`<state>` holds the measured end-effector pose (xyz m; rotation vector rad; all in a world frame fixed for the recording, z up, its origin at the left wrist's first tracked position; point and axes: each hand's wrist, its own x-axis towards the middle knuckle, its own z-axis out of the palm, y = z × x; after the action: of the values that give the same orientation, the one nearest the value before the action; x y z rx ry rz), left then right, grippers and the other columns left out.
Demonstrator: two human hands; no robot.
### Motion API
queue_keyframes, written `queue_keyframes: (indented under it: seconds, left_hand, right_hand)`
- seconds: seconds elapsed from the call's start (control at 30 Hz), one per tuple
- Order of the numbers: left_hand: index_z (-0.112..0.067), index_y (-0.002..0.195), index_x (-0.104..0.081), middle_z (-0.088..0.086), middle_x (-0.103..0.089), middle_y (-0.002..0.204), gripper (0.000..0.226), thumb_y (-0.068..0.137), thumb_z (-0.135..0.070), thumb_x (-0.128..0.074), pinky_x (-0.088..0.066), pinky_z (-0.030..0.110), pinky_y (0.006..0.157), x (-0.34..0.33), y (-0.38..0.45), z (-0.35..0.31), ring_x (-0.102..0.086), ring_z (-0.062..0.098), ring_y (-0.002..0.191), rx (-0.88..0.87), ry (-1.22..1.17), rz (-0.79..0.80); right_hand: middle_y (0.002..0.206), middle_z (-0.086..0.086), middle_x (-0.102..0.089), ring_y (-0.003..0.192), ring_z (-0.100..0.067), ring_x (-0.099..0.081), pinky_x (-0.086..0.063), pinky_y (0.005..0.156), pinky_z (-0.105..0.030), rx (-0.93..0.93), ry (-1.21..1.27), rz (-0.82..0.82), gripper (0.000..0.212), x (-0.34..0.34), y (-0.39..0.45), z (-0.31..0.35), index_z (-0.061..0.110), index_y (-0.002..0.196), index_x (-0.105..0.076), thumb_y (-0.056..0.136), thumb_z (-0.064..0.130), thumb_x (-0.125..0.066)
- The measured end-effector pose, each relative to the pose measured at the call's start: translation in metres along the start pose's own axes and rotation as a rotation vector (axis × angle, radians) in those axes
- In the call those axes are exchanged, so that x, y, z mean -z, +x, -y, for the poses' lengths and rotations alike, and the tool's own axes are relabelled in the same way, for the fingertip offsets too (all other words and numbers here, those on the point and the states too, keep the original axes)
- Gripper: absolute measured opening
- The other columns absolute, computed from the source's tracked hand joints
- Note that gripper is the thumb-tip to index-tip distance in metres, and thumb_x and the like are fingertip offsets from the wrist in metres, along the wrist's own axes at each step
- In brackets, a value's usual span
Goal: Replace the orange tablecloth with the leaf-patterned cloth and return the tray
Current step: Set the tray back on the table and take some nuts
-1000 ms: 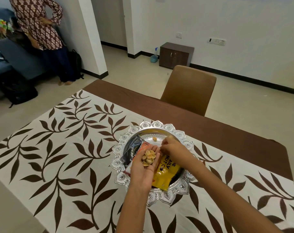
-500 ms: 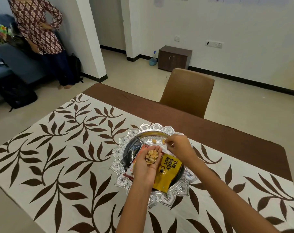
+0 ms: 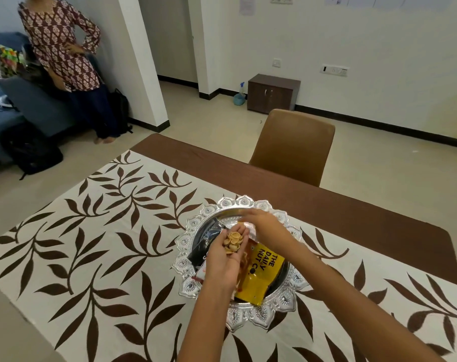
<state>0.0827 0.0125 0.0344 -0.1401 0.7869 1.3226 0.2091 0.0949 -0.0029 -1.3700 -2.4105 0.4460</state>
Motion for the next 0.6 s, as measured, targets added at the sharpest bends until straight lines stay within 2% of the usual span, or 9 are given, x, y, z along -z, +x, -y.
queue_keyframes:
  seconds: [0.07, 0.13, 0.23, 0.27, 0.33, 0.4, 0.43, 0.5, 0.6]
  left_hand:
    - [0.012, 0.107, -0.056, 0.029, -0.062, 0.108, 0.026, 0.098, -0.008, -0.041, -0.056, 0.041, 0.077, 0.002, 0.001, -0.004, -0.063, 0.034, 0.099, -0.013, 0.008, -0.003]
    - [0.012, 0.105, -0.057, 0.028, -0.064, 0.105, 0.026, 0.098, -0.008, -0.042, -0.055, 0.041, 0.079, 0.003, 0.0, -0.005, -0.064, 0.034, 0.097, -0.018, 0.009, -0.003]
    - [0.012, 0.102, -0.058, 0.028, -0.065, 0.102, 0.025, 0.097, -0.008, -0.043, -0.054, 0.041, 0.08, 0.006, -0.003, -0.007, -0.065, 0.034, 0.095, -0.016, 0.023, -0.004]
    - [0.012, 0.103, -0.058, 0.028, -0.065, 0.104, 0.025, 0.097, -0.008, -0.044, -0.055, 0.04, 0.08, 0.007, -0.004, -0.006, -0.065, 0.034, 0.096, -0.014, 0.031, 0.001]
    - [0.012, 0.105, -0.058, 0.027, -0.065, 0.105, 0.025, 0.096, -0.008, -0.045, -0.055, 0.039, 0.08, 0.008, -0.004, -0.003, -0.064, 0.033, 0.098, -0.004, 0.044, -0.005]
    - [0.012, 0.109, -0.058, 0.026, -0.065, 0.105, 0.025, 0.095, -0.007, -0.047, -0.056, 0.038, 0.079, 0.009, -0.004, 0.002, -0.065, 0.032, 0.097, 0.012, 0.06, -0.011]
    - [0.012, 0.11, -0.057, 0.026, -0.065, 0.106, 0.026, 0.093, -0.005, -0.05, -0.056, 0.038, 0.079, 0.008, -0.004, 0.004, -0.065, 0.032, 0.097, 0.018, 0.067, -0.008]
    - [0.012, 0.109, -0.058, 0.026, -0.066, 0.104, 0.025, 0.088, -0.001, -0.055, -0.056, 0.039, 0.081, 0.008, -0.007, 0.009, -0.066, 0.033, 0.099, 0.021, 0.086, -0.001]
    - [0.013, 0.105, -0.058, 0.027, -0.067, 0.099, 0.021, 0.09, 0.0, -0.053, -0.056, 0.041, 0.081, 0.009, -0.01, 0.014, -0.064, 0.036, 0.101, 0.023, 0.089, -0.01]
  right_hand:
    - [0.15, 0.001, -0.034, 0.135, -0.018, -0.034, -0.033, 0.11, -0.035, 0.068, -0.082, 0.154, 0.052, -0.009, 0.003, 0.001, 0.018, 0.135, -0.049, 0.087, 0.0, -0.052]
    - [0.156, 0.002, -0.02, 0.141, -0.017, -0.021, -0.024, 0.114, -0.04, 0.107, -0.195, 0.245, 0.051, -0.012, 0.003, 0.0, 0.019, 0.142, -0.039, 0.093, 0.008, -0.048]
    - [0.156, -0.001, -0.02, 0.143, -0.018, -0.017, -0.018, 0.116, -0.037, 0.123, -0.294, 0.245, 0.05, -0.007, -0.009, -0.007, 0.014, 0.144, -0.034, 0.095, 0.01, -0.045]
    - [0.155, -0.003, -0.022, 0.143, -0.02, -0.018, -0.019, 0.114, -0.034, 0.122, -0.319, 0.241, 0.05, -0.007, -0.015, -0.012, 0.011, 0.144, -0.034, 0.095, 0.007, -0.045]
    - [0.151, -0.006, -0.029, 0.14, -0.024, -0.025, -0.032, 0.108, -0.033, 0.105, -0.34, 0.215, 0.047, -0.006, -0.029, -0.019, 0.006, 0.138, -0.042, 0.091, 0.003, -0.05]
    - [0.133, -0.009, -0.046, 0.123, -0.025, -0.044, -0.049, 0.089, -0.033, 0.063, -0.351, 0.151, 0.03, -0.007, -0.038, -0.023, 0.008, 0.114, -0.058, 0.085, 0.002, -0.058]
    - [0.122, -0.008, -0.052, 0.11, -0.023, -0.05, -0.051, 0.079, -0.031, 0.035, -0.357, 0.133, 0.021, -0.007, -0.039, -0.022, 0.009, 0.101, -0.061, 0.082, 0.001, -0.06]
    - [0.106, -0.008, -0.057, 0.094, -0.022, -0.054, -0.047, 0.069, -0.029, -0.007, -0.35, 0.106, 0.012, -0.005, -0.041, -0.021, 0.009, 0.09, -0.062, 0.081, 0.0, -0.059]
    - [0.101, -0.008, -0.061, 0.087, -0.022, -0.059, -0.043, 0.066, -0.027, -0.086, -0.2, -0.002, 0.014, 0.005, -0.039, -0.016, 0.008, 0.093, -0.066, 0.084, 0.001, -0.058]
